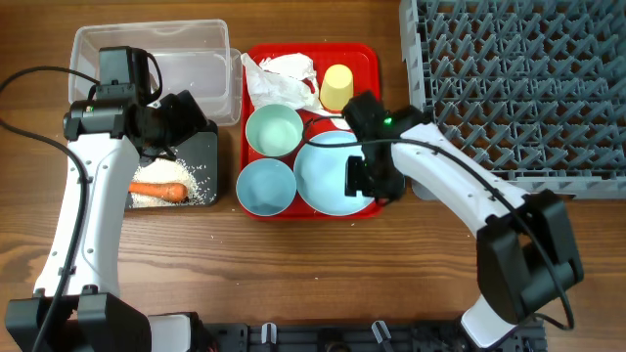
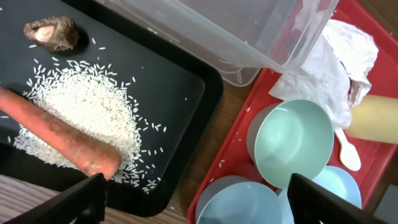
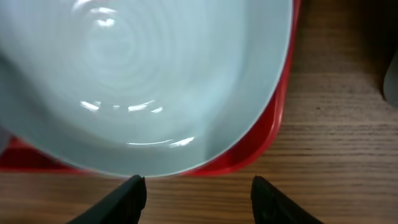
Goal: Sort waste into correct bins and load items into the dishwasher rack
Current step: 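Grasp the light-blue plate edge with the right gripper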
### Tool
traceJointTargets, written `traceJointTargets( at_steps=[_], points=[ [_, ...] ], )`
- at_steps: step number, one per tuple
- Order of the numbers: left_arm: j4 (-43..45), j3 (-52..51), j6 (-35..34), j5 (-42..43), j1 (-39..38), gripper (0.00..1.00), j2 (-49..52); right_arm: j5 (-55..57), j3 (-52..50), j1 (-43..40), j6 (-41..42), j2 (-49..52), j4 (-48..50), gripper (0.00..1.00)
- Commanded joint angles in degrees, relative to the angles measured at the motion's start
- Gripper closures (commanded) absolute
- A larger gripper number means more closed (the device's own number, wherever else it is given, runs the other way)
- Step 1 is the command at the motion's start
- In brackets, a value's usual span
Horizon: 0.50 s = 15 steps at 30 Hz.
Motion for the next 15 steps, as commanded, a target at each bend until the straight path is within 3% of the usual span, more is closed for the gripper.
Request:
traceJointTargets(
  at_steps=[1, 6, 8, 13, 14, 15],
  points=[
    [0.04, 0.76, 0.94, -0.83, -0.09, 0.07, -0.42, 3.69, -5.68, 0.07, 4.07, 0.85, 6.78, 0.49],
    [-0.2, 0.76, 0.94, -0.83, -0.09, 0.06, -0.42, 3.78, -10.58, 0.07, 3.96, 0.94, 15.3, 0.53],
    [-0.2, 0.76, 0.94, -0.83, -0.09, 0.07, -0.42, 5.35, -10.73, 0.07, 3.89, 0.94, 15.93, 0.67],
    [-0.22, 0.76, 0.94, -0.83, -0.11, 0.06, -0.42, 10.05, -14.49, 0.07, 4.0, 0.96, 20.26, 0.78],
    [-0.17, 0.76, 0.92, -0.83, -0.11, 0.06, -0.42, 11.63, -14.84, 0.07, 4.04, 0.96, 20.76, 0.88],
    [-0.17, 0.76, 0.94, -0.83, -0.11, 0.06, -0.42, 12.52, -14.86, 0.07, 4.04, 0.94, 20.87, 0.91]
  ],
)
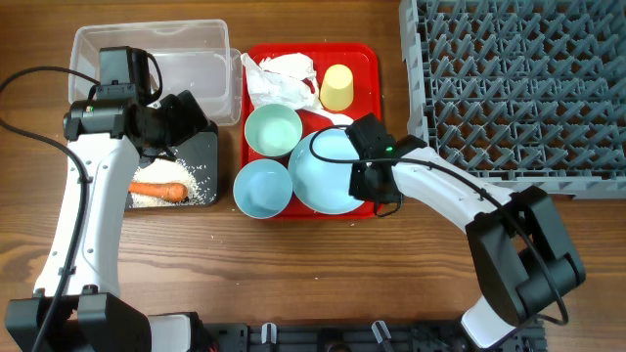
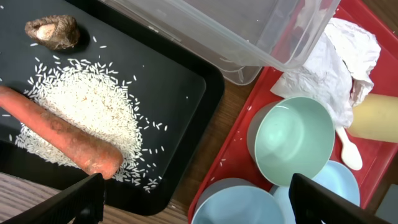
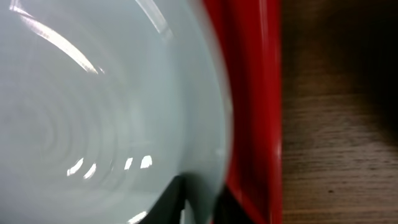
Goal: Sort waste into correct bins and load items into the dishwasher rack
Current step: 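Grasp the light-blue plate edge with the right gripper, then lift the plate and place it upright in the dishwasher rack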
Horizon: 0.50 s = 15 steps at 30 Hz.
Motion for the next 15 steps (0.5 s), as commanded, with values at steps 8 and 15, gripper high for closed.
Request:
traceJointTargets(
  at_steps=[8, 15],
  points=[
    [0.13, 0.76, 0.94, -0.79, -0.11, 0.05, -0.42, 7.26, -1.33, -2.05, -1.62, -0.79, -1.49, 0.96],
    [0.15, 0.76, 0.94, -0.79, -0.11, 0.0, -0.42, 3.72, 9.64, -7.69, -17.9, -16.17, -8.48, 0.96]
  ],
)
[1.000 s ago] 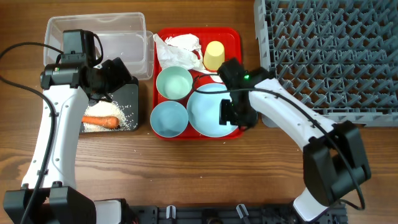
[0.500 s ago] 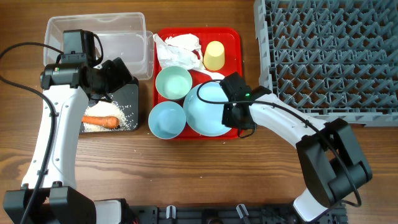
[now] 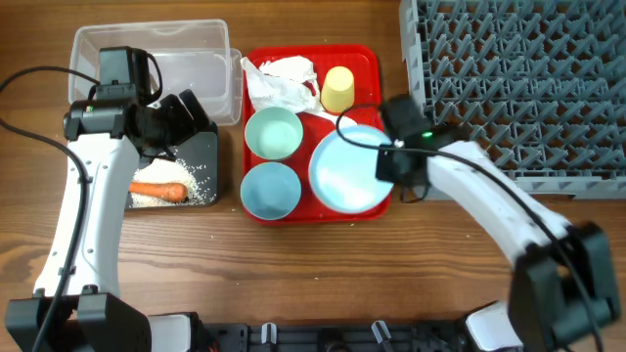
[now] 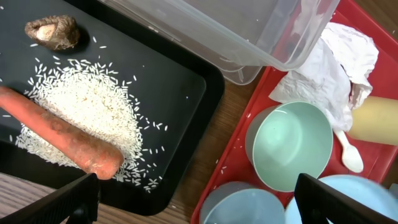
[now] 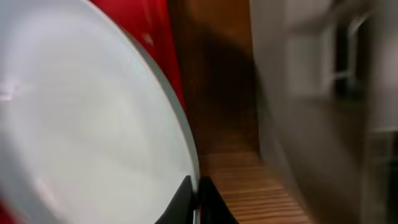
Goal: Sort waste into correct bins and load items into the dishwasher rack
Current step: 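Lift the plate and place it upright in the dishwasher rack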
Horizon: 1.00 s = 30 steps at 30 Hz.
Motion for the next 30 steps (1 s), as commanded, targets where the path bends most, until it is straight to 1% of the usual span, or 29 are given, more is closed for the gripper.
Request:
traceJointTargets(
  at_steps=[1, 2, 4, 6, 7, 9, 12, 15, 17, 18, 21, 24, 27, 30],
  points=[
    [0.22, 0.76, 0.7, -0.79, -0.11, 0.0, -0.42, -0.55, 6.91, -0.68, -10.01, -8.7, -0.09, 0.96],
    [0.22, 0.76, 0.7, -0.79, -0.11, 0.0, -0.42, 0.04, 8.28, -0.68, -10.75, -11.06, -0.02, 0.96],
    [0.39, 0.76, 0.72, -0.79, -0.09, 0.0, -0.42, 7.72, 11.89, -0.68, -12.46, -15.65, 0.11, 0.96],
    [0.37, 0.76, 0.7, -0.79, -0.09, 0.0, -0.42, 21.68, 13.25, -0.68, -16.28, -18.29, 3.5, 0.96],
    [0.37, 0.76, 0.72, -0.79, -0.11, 0.0, -0.42, 32.85, 13.22, -0.7, -20.5, -19.1, 7.91, 0.96],
    [0.35, 0.76, 0.72, -0.79, -0.11, 0.0, -0.42, 42.03, 13.22, -1.51, -25.55, -18.86, 14.69, 0.96],
    [0.35, 0.76, 0.72, -0.79, -0.11, 0.0, -0.42, 41.88, 13.22, -6.32, -33.68, -17.57, 26.64, 0.96],
    [0.35, 0.76, 0.72, -0.79, -0.11, 0.0, -0.42, 41.92, 13.2, -12.2, -41.13, -15.13, 33.88, 0.96],
    [0.35, 0.76, 0.72, -0.79, -0.09, 0.0, -0.42, 41.4, 13.16, -18.6, -45.77, -11.89, 40.22, 0.96],
    [0.35, 0.76, 0.72, -0.79, -0.11, 0.0, -0.42, 39.41, 13.14, -22.43, -49.29, -9.49, 43.74, 0.96],
    [0.35, 0.76, 0.72, -0.79, -0.11, 0.0, -0.42, 35.98, 13.14, -28.3, -58.31, -2.8, 52.11, 0.96],
    [0.35, 0.76, 0.72, -0.79, -0.09, 0.0, -0.42, 35.19, 13.14, -30.53, -63.32, 4.98, 58.45, 0.96],
    [0.35, 0.76, 0.72, -0.79, -0.09, 0.0, -0.42, 35.19, 13.14, -30.51, -64.89, 10.6, 62.31, 0.96],
    [0.35, 0.76, 0.7, -0.79, -0.11, 0.0, -0.42, 35.21, 13.11, -30.88, -66.2, 14.32, 64.06, 0.95]
  ],
)
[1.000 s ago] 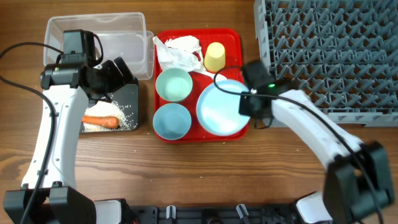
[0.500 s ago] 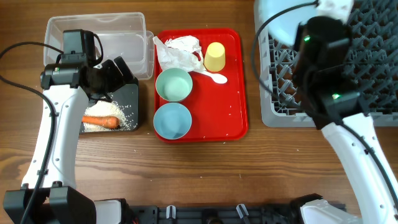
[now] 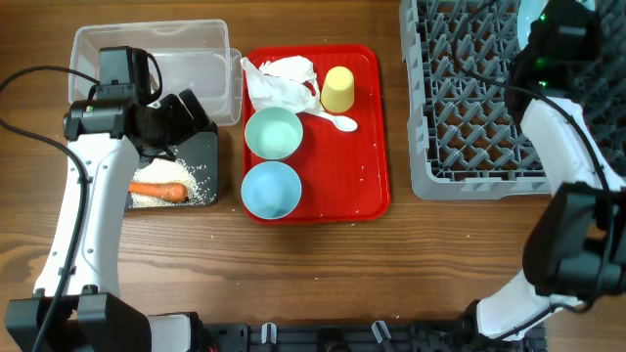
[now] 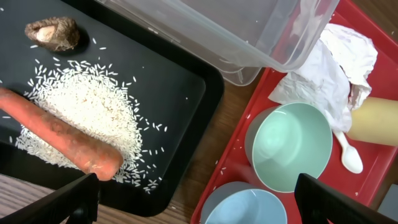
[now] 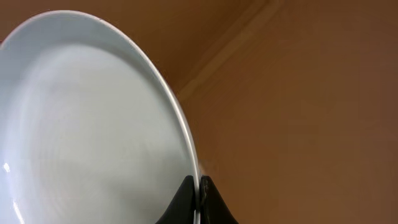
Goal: Sort waste into correct bins and load items into the dishwasher rack
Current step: 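Lift the plate and place it upright in the dishwasher rack, then grasp the light-blue bowl with the right gripper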
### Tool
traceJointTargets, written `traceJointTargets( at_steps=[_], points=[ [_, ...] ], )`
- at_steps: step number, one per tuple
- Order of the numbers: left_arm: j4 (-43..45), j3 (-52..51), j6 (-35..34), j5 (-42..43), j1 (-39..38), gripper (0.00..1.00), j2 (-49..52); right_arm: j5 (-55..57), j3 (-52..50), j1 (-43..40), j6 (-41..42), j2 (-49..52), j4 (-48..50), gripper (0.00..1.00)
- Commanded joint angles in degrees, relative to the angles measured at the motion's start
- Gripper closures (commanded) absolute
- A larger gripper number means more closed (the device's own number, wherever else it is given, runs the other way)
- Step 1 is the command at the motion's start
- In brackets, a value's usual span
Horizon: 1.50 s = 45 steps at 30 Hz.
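My right gripper (image 5: 196, 194) is shut on the rim of a pale blue plate (image 5: 93, 124) and holds it on edge. From overhead the right arm (image 3: 553, 93) reaches over the back right of the grey dishwasher rack (image 3: 460, 117); the plate itself is out of that view. The red tray (image 3: 367, 147) holds a green bowl (image 3: 273, 131), a blue bowl (image 3: 270, 189), a yellow cup (image 3: 337, 88), a white spoon (image 3: 340, 122) and crumpled paper (image 3: 279, 76). My left gripper (image 4: 199, 208) stands open over the gap between the black tray (image 4: 180, 99) and the red tray.
The black tray carries a carrot (image 4: 62, 140), loose rice (image 4: 81, 112) and a brown lump (image 4: 53, 32). A clear plastic bin (image 3: 186, 54) stands behind it, beside the red tray. Bare wooden table (image 3: 323, 274) runs along the front.
My right gripper has gone with the plate from the red tray's right edge to above the back right of the rack. The plate no longer shows overhead. The left arm has not moved.
My right gripper stood open at the near rim of the plate lying on the red tray. It then shut on the rim with the plate tilted, then held it at the tray's right edge, and now holds it over the rack. The left gripper stayed open throughout.
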Motion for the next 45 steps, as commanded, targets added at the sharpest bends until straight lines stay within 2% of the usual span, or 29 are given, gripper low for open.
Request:
traceJointTargets(
  at_steps=[1, 5, 7, 9, 10, 13, 14, 17, 18, 19, 20, 22, 25, 27, 29, 30, 31, 32, 33, 34, 35, 38, 40, 45],
  points=[
    [0.15, 0.76, 0.72, -0.76, -0.11, 0.0, -0.42, -0.52, 0.74, -0.52, -2.25, 3.69, 1.64, 0.96],
    [0.15, 0.76, 0.72, -0.76, -0.11, 0.0, -0.42, -0.39, 0.74, -2.14, -2.08, 5.09, 4.7, 0.96],
    [0.15, 0.76, 0.72, -0.76, -0.11, 0.0, -0.42, 3.69, 0.74, -2.64, -2.16, 5.07, 10.91, 0.96],
    [0.15, 0.76, 0.72, -0.76, -0.11, 0.0, -0.42, 4.92, 0.74, -2.84, -8.87, 4.96, 18.58, 0.96],
    [0.15, 0.76, 0.7, -0.76, -0.11, 0.0, -0.42, 3.98, 0.74, -2.84, -9.4, 4.96, 18.88, 0.96],
    [0.15, 0.76, 0.72, -0.76, -0.09, 0.0, -0.42, -2.23, 0.7, -2.62, -6.05, 4.98, 8.79, 0.96],
    [0.15, 0.76, 0.72, -0.76, -0.09, 0.0, -0.42, -4.07, 0.7, -2.62, -2.54, 4.98, 4.81, 0.96],
    [0.15, 0.76, 0.72, -0.76, -0.11, 0.0, -0.42, -8.11, 0.68, -2.62, 1.57, 5.09, -0.94, 0.95],
    [0.15, 0.76, 0.72, -0.76, -0.09, 0.0, -0.42, -8.35, 0.59, -2.62, 1.79, 5.18, -1.4, 0.73],
    [0.15, 0.76, 0.72, -0.76, -0.11, 0.0, -0.42, -8.41, 0.59, -2.64, 2.89, 5.18, -1.44, 0.33],
    [0.15, 0.76, 0.72, -0.76, -0.09, 0.0, -0.42, -8.37, 0.59, -2.71, 5.33, 5.18, -1.09, 0.0],
    [0.15, 0.76, 0.72, -0.76, -0.11, 0.0, -0.42, -3.54, 0.61, -2.75, 12.61, 4.46, 1.95, 0.0],
    [0.15, 0.76, 0.72, -0.76, -0.11, 0.0, -0.42, -3.26, 0.94, -2.73, 13.55, -3.17, 2.29, 0.0],
    [0.15, 0.76, 0.72, -0.76, -0.11, 0.0, -0.42, -7.65, 0.94, -2.67, 14.49, -8.92, -2.1, 0.0],
    [0.15, 0.76, 0.72, -0.76, -0.11, 0.0, -0.42, -20.74, 0.94, -1.46, 22.56, -17.22, -15.74, 0.0],
    [0.15, 0.76, 0.7, -0.76, -0.11, 0.0, -0.42, -30.64, 0.94, -0.33, 30.29, -21.27, -24.09, 0.0],
    [0.15, 0.76, 0.72, -0.76, -0.09, 0.0, -0.42, -36.57, 0.94, 0.24, 35.26, -22.71, -27.65, 0.0],
    [0.15, 0.76, 0.72, -0.76, -0.11, 0.0, -0.42, -47.93, 0.92, 1.29, 41.94, -24.0, -32.48, 0.0],
    [0.15, 0.76, 0.72, -0.76, -0.09, 0.0, -0.42, -61.79, 0.9, 3.41, 47.08, -23.89, -37.07, 0.0],
    [0.15, 0.76, 0.72, -0.76, -0.11, 0.0, -0.42, -66.71, 0.85, 5.27, 47.91, -23.21, -39.28, 0.0],
    [0.15, 0.76, 0.72, -0.76, -0.09, 0.0, -0.42, -70.16, 0.85, 10.88, 47.78, -21.35, -43.76, 0.0],
    [0.15, 0.76, 0.72, -0.76, -0.11, 0.0, -0.42, -68.15, 0.85, 23.89, 46.1, -17.03, -49.2, 0.0],
    [0.15, 0.76, 0.72, -0.76, -0.11, 0.0, -0.42, -68.65, 0.85, 30.95, 48.17, -13.09, -52.5, 0.0],
    [0.15, 0.76, 0.72, -0.76, -0.11, 0.0, -0.42, -68.78, 0.61, 40.96, 47.21, -4.63, -60.87, 0.0]
  ],
)
